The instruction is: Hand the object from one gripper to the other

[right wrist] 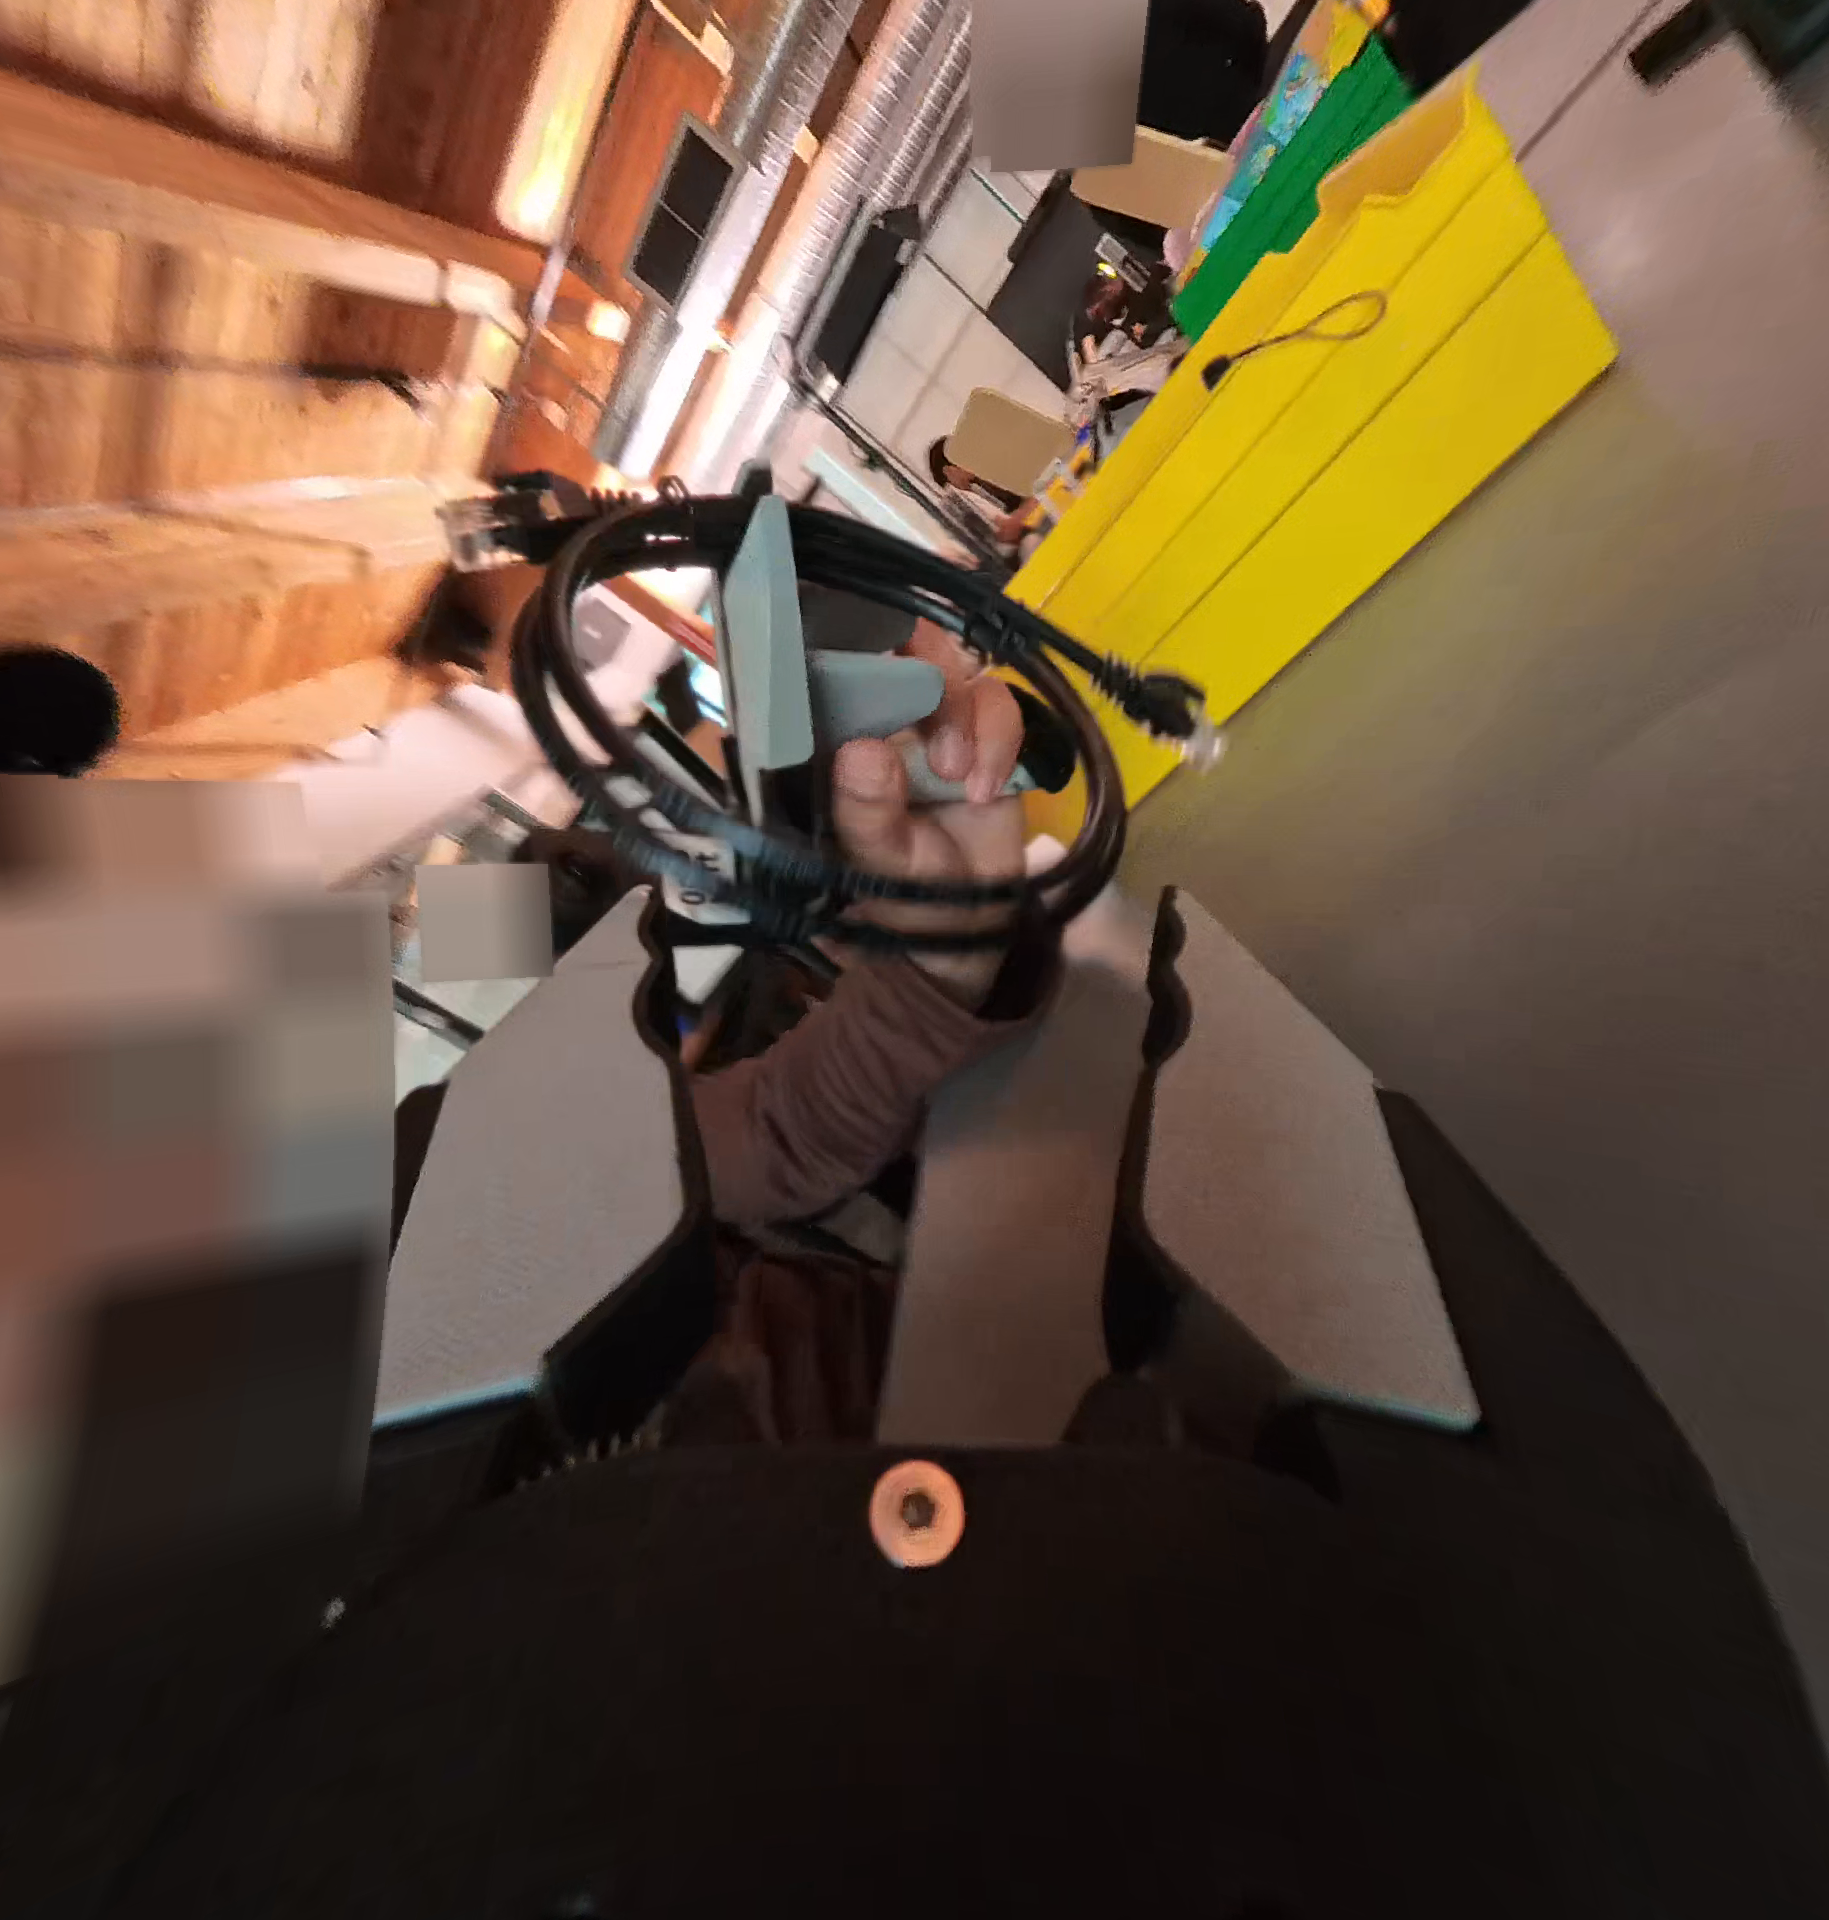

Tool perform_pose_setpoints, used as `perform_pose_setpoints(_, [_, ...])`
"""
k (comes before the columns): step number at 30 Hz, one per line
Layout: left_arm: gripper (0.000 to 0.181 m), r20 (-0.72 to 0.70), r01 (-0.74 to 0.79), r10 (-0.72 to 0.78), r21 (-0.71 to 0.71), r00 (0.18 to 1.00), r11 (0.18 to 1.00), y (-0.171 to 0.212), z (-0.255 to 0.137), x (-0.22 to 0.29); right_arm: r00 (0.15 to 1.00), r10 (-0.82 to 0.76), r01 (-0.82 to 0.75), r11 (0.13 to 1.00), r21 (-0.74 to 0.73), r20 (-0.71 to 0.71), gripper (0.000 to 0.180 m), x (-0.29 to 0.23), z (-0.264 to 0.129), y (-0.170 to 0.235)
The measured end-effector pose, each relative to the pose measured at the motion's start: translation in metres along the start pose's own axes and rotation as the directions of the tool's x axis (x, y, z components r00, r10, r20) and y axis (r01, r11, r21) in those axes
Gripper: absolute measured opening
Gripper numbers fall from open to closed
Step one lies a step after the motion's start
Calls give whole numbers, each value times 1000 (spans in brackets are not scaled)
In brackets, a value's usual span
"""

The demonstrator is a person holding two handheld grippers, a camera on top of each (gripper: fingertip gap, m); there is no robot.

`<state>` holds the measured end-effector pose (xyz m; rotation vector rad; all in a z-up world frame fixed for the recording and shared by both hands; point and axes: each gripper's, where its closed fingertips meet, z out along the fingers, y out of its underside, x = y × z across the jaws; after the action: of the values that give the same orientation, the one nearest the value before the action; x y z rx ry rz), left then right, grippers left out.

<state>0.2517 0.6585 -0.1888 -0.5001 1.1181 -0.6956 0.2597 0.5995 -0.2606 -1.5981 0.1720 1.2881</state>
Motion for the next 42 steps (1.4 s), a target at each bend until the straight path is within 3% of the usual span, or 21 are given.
perform_pose_setpoints(3, [1, -52, 91, -91, 0, 994, 996, 1, 1, 5, 960, -259, 258, 966, -21, -111, 90, -2, 3, -4])
perform_pose_setpoints(5, [3, -63, 120, -120, -6, 991, 993, 4, 1, 4, 899, -396, 393, 918, -52, -186, 58, 1, 0, -7])
perform_pose_setpoints(6, [2, -76, 137, -138, -15, 988, 990, 5, 1, 5, 866, -464, 459, 886, -72, -187, 22, -4, -1, -7])
perform_pose_setpoints(9, [3, -117, 221, -229, -77, 966, 972, 17, 5, 10, 713, -648, 646, 756, -109, -269, 0, -11, -5, -16])
perform_pose_setpoints(11, [4, -160, 301, -326, -163, 932, 940, 30, 8, 19, 529, -738, 747, 639, -183, -419, 0, -2, -15, -30])
perform_pose_setpoints(15, [13, -291, 444, -527, -305, 799, 842, 43, 6, 47, -20, -801, 830, 320, -457, -598, 0, 2, -39, -54])
perform_pose_setpoints(17, [28, -356, 546, -675, -403, 646, 735, 41, 2, 65, -225, -771, 779, 224, -585, -595, 0, 5, -47, -59])
perform_pose_setpoints(19, [41, -402, 598, -791, -517, 462, 612, 39, -4, 83, -363, -726, 718, 182, -672, -584, 0, 7, -54, -65])
perform_pose_setpoints(20, [39, -412, 613, -833, -566, 369, 551, 37, -8, 89, -415, -690, 689, 187, -700, -593, 0, 7, -59, -69])
perform_pose_setpoints(22, [44, -401, 628, -892, -644, 209, 437, 34, -14, 97, -490, -628, 656, 190, -730, -604, 0, 2, -69, -76])
perform_pose_setpoints(25, [41, -439, 649, -898, -675, 27, 350, 14, -21, 98, -558, -596, 611, 176, -772, -577, 0, 0, -76, -79])
perform_pose_setpoints(28, [53, -416, 703, -909, -638, 30, 315, 10, -12, 92, -648, -607, 541, 58, -839, -460, 0, -3, -61, -72])
perform_pose_setpoints(31, [66, -330, 770, -944, -596, 21, 226, 19, 2, 81, -739, -597, 421, -45, -906, -314, 0, 0, -43, -63])
perform_pose_setpoints(37, [74, -258, 799, -938, -600, -230, -31, 25, 8, 68, -889, -457, 152, -279, -948, -8, 0, -4, -1, -42])
perform_pose_setpoints(39, [47, -280, 788, -932, -616, -231, -11, 26, 5, 69, -874, -485, 166, -349, -922, 26, 0, 2, 14, -28])
perform_pose_setpoints(42, [10, -349, 781, -914, -621, -209, 59, 18, -1, 67, -777, -630, 282, -353, -892, 4, 4, 21, 23, -10])
